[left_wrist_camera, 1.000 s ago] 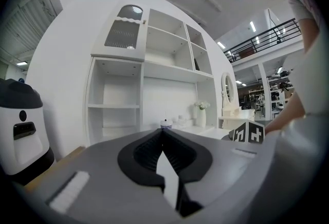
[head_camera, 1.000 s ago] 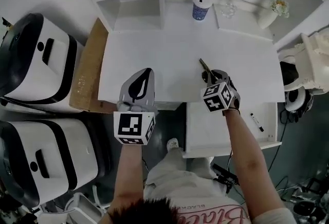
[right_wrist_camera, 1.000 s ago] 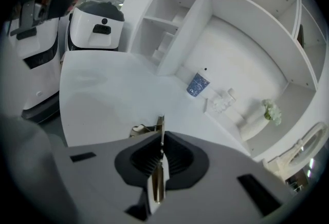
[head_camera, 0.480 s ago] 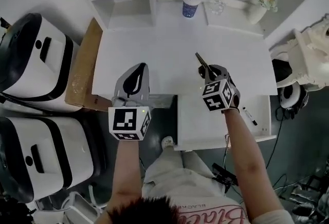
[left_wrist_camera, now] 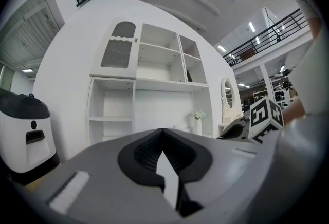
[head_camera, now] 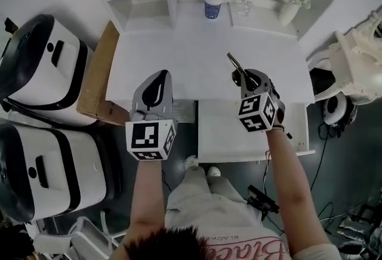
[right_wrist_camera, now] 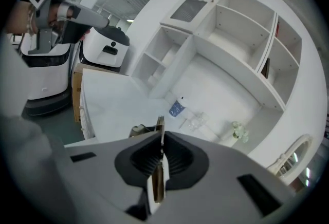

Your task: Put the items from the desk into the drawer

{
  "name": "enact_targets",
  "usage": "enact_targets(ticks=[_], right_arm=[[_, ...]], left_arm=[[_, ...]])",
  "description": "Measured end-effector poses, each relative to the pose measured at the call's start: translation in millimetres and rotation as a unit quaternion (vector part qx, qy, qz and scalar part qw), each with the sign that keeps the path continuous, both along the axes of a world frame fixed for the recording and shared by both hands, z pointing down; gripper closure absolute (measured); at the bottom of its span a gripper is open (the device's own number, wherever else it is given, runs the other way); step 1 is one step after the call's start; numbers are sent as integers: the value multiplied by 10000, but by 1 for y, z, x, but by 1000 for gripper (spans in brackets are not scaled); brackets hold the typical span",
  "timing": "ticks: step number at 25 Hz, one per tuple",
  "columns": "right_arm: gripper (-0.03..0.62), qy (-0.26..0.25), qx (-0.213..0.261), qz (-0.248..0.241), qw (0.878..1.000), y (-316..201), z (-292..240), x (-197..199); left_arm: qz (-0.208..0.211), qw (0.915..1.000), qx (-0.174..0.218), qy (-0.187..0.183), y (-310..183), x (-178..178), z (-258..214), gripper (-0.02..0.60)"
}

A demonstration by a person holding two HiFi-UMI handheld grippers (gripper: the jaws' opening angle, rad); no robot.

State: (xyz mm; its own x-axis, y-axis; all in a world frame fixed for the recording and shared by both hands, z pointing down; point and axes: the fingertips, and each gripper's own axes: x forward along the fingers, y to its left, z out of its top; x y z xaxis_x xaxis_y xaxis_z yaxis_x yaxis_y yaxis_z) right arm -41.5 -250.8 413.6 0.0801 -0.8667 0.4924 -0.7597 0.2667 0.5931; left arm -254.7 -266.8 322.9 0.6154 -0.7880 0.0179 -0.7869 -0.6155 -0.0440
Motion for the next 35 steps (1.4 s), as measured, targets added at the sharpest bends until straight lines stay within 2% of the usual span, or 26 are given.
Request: enact_targets(ticks=[5,10,17,23,30,35], right_arm=[[583,-28,95,-81,9999,28,-21,1],[583,-89,-125,-211,9997,52,-16,-2],[583,-287,-826,-445,9952,89,15,-11],[583,-575,-1620,-579,9834,116,49,-16],[583,-674,-2274,-394,9707,124,114,-14],[583,-747,-2576,1,9634,126,160,-9]], left_arm=[[-16,10000,74,-9,17,2,-11,574],[-1,9999,104,-26,28,5,-12,574],[102,9999,77,-93,37,17,-10,574],[178,9997,29,-168,41,25,-6,574],[221,9994,-128,-245,39,30,8,574],[270,9988,-236,-324,37,34,21,574]])
